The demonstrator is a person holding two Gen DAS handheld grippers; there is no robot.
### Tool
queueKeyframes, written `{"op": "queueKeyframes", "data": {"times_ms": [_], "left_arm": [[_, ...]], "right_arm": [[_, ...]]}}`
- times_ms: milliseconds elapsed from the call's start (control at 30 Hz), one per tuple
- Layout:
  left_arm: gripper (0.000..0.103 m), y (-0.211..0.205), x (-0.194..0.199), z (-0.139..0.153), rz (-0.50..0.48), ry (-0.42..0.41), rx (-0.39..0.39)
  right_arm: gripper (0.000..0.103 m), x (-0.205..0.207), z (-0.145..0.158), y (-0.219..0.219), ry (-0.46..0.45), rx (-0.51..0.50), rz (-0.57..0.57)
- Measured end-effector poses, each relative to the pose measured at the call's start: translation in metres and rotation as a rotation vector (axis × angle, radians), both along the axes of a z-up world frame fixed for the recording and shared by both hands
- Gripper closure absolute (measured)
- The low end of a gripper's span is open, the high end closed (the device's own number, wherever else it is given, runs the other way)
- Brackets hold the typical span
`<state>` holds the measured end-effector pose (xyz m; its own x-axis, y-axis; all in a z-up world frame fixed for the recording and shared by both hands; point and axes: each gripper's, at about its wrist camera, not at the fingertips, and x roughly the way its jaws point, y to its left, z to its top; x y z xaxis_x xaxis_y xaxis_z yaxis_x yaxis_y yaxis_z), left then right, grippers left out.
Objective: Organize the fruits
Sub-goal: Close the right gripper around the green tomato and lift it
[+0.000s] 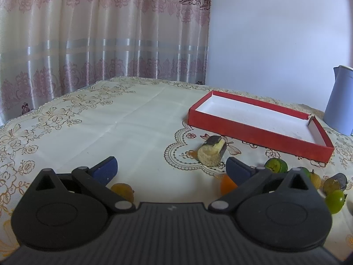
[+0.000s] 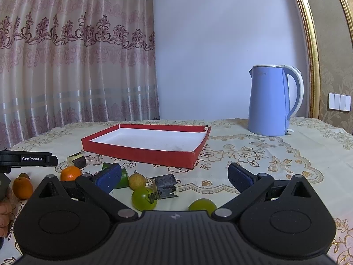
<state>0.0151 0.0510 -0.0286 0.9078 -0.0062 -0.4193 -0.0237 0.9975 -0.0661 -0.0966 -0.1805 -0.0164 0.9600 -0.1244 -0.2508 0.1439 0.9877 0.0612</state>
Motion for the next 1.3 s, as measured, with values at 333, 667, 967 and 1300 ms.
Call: {"op": "queueKeyframes", "data": {"times_ms": [333,667,967,1300], "left_arm": [[0.000,0.002,0.001,0.000,-0.007,0.010,-0.010],[0.000,0.003,0.003,-0.001,-0.017,0.019,-0.017],[0.000,0.001,0.005,-0.002,-0.028,0.025,-0.021],[0.000,0.002,0.005,-0.001,-0.030,0.032,-0.027]], "right_arm": [[0.000,0.012,0.003,-0.013,0.091,-0.009,0.036],[0.069,0.034,0.002,-0.036,0.232,-0.020,0.060],[0.073,0.021,-0.011,-0.038,0.265,-0.015,0.075],[0.063,0.027,-0.012,-0.039,0.290,0.013,0.088]]}}
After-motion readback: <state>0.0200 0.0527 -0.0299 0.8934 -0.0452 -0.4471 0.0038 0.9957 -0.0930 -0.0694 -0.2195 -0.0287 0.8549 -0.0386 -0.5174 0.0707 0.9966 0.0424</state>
